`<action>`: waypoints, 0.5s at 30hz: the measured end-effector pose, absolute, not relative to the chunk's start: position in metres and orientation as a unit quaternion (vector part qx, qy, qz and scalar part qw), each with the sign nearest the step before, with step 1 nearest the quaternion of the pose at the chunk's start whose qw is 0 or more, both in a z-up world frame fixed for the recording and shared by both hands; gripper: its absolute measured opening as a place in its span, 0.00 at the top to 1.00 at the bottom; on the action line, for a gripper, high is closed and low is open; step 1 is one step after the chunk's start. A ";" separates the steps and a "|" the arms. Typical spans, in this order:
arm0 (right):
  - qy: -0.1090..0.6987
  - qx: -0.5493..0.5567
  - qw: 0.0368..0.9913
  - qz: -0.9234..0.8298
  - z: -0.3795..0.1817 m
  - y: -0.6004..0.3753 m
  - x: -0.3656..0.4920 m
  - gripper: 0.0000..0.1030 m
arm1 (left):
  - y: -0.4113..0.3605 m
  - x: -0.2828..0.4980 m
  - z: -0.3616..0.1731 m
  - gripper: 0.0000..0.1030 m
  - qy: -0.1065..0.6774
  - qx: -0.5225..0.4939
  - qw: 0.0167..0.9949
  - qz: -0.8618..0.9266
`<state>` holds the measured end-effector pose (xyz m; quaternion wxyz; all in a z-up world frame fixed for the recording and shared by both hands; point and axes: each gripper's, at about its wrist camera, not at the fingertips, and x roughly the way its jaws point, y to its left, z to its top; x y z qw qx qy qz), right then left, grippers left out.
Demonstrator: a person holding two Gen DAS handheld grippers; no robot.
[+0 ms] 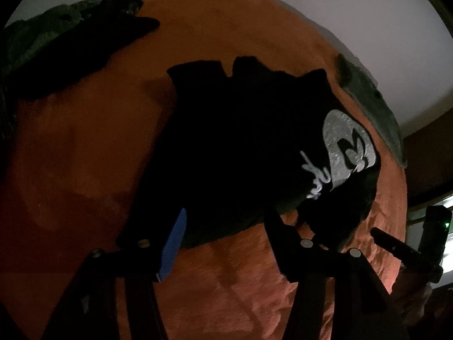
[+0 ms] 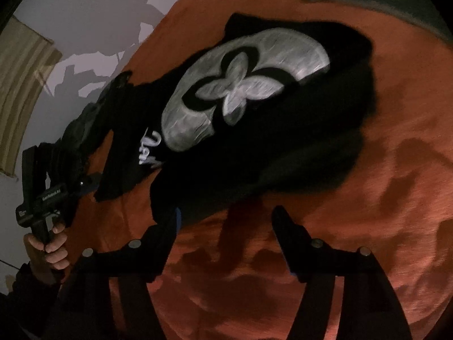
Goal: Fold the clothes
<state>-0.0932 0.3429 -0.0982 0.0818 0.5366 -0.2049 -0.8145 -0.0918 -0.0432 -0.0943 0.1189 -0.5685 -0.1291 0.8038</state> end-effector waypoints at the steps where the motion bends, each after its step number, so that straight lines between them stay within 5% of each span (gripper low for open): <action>1: -0.204 0.539 0.082 -0.813 -0.102 0.336 -0.096 0.35 | -0.043 -0.093 -0.096 0.42 -0.123 -0.567 0.112 0.807; 8: -0.201 0.558 0.073 -0.802 -0.129 0.292 -0.114 0.36 | -0.037 -0.108 -0.119 0.39 -0.116 -0.550 0.057 0.825; 9: -0.203 0.554 0.063 -0.805 -0.133 0.288 -0.118 0.51 | -0.037 -0.109 -0.123 0.39 -0.127 -0.552 0.058 0.822; 10: -0.196 0.550 0.056 -0.810 -0.132 0.289 -0.117 0.80 | -0.035 -0.108 -0.125 0.39 -0.138 -0.551 0.060 0.821; 11: -0.190 0.546 0.049 -0.815 -0.131 0.290 -0.117 0.93 | -0.033 -0.106 -0.127 0.40 -0.144 -0.548 0.063 0.822; 14: -0.171 0.532 0.027 -0.829 -0.127 0.293 -0.116 0.96 | -0.027 -0.098 -0.120 0.89 -0.120 -0.532 0.054 0.836; 15: -0.171 0.527 0.022 -0.832 -0.123 0.297 -0.113 0.96 | -0.026 -0.095 -0.114 0.92 -0.116 -0.526 0.053 0.841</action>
